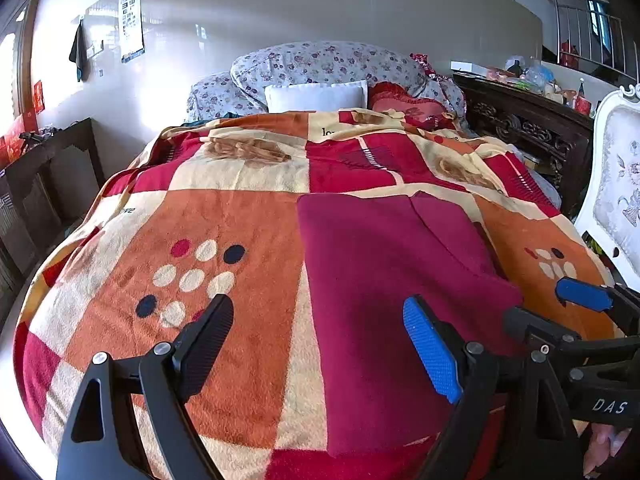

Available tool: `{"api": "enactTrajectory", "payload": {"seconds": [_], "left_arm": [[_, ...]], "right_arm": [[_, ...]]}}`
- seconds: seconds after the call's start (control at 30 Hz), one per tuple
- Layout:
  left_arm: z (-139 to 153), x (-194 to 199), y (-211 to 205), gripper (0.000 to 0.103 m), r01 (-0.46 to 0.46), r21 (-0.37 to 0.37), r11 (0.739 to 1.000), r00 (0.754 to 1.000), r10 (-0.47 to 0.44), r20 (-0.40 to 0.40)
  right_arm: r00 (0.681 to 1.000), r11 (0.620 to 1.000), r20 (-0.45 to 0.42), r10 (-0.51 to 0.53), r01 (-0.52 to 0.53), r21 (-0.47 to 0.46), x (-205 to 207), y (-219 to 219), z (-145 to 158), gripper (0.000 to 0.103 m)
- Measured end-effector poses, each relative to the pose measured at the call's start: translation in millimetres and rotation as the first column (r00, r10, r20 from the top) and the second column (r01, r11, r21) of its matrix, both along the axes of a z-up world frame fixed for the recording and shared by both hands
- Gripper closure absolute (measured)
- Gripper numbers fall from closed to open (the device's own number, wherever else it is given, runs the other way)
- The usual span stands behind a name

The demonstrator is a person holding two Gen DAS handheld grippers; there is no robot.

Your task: Fold small clothes

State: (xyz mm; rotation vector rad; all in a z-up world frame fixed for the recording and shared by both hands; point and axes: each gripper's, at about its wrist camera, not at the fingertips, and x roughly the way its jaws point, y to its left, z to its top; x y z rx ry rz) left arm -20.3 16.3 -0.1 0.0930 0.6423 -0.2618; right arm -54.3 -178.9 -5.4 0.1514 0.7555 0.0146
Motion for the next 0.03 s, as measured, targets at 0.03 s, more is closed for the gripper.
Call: {"api": "enactTrajectory", "payload": {"seconds": [0.03], "left_arm": [[-0.8,1.1,0.1,0.017,0.0,0.002,1.0,1.0,0.0,-0.003]], "right_arm": [[1.0,1.0,-0.002,-0.002,0.002,0.001,0.9,-2.2,-1.1,0.009]]}}
